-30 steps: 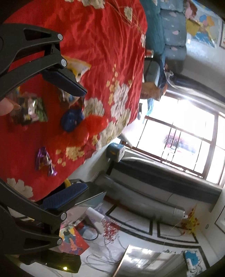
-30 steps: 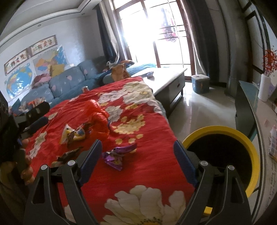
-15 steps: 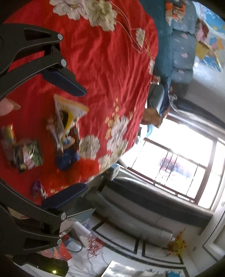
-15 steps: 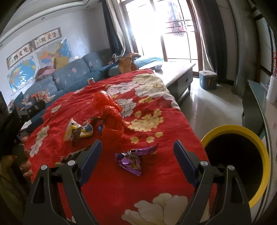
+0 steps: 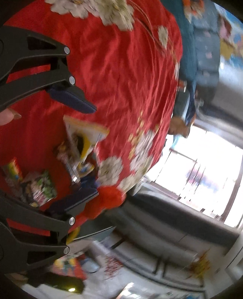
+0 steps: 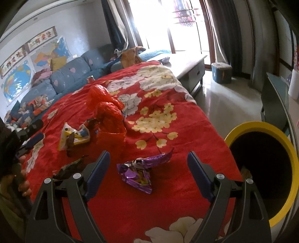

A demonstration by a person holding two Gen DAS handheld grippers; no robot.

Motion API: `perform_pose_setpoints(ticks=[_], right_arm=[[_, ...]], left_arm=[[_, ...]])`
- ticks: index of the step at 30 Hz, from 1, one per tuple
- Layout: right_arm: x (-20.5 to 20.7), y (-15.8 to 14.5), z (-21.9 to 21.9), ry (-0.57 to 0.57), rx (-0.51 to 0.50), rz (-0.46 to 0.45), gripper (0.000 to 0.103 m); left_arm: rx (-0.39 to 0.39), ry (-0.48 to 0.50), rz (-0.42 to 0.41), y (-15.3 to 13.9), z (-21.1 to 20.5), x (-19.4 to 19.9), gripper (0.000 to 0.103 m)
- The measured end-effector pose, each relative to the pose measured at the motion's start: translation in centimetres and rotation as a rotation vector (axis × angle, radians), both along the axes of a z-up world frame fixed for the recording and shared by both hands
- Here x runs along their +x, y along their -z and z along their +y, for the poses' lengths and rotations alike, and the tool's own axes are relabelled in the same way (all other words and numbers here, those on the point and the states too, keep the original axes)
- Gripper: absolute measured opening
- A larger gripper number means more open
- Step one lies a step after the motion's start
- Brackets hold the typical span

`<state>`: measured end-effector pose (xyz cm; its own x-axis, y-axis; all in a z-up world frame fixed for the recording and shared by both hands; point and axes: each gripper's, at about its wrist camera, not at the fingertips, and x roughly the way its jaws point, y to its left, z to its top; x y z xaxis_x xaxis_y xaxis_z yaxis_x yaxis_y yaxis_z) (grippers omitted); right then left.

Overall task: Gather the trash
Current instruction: 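Grasp the purple wrapper with the right tool while the left tool grasps a dark candy-bar wrapper, then carry the purple and dark wrappers in both tools over the yellow-rimmed bin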

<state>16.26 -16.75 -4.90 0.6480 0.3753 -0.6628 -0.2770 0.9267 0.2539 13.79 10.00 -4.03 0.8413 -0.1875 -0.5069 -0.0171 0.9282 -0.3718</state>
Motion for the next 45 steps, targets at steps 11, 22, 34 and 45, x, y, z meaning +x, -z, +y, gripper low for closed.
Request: perform_pose_setpoints(ticks=[11,22,34,45], right_arm=[[1.3,1.9,-0.6,-0.004,0.096,0.090,0.072],[1.4,2.4,-0.6,-0.033,0.126,0.105,0.040],[-0.2,1.8,0.2,-0.092,0.105,0.077,0.027],[-1.4,0.5,0.7,-0.130,0.085,0.029,0.026]], left_arm=[[0.267,0.193,0.064,0.9,-6.1,1.6,0.047],[0.303,0.191,0.146,2.6,-6.5,3.2,0.031],[0.219,0.175,0.132,2.1,-5.3,2.3,0.016],[0.160,0.161,0.033,-0.9,-4.6,0.8,0.012]])
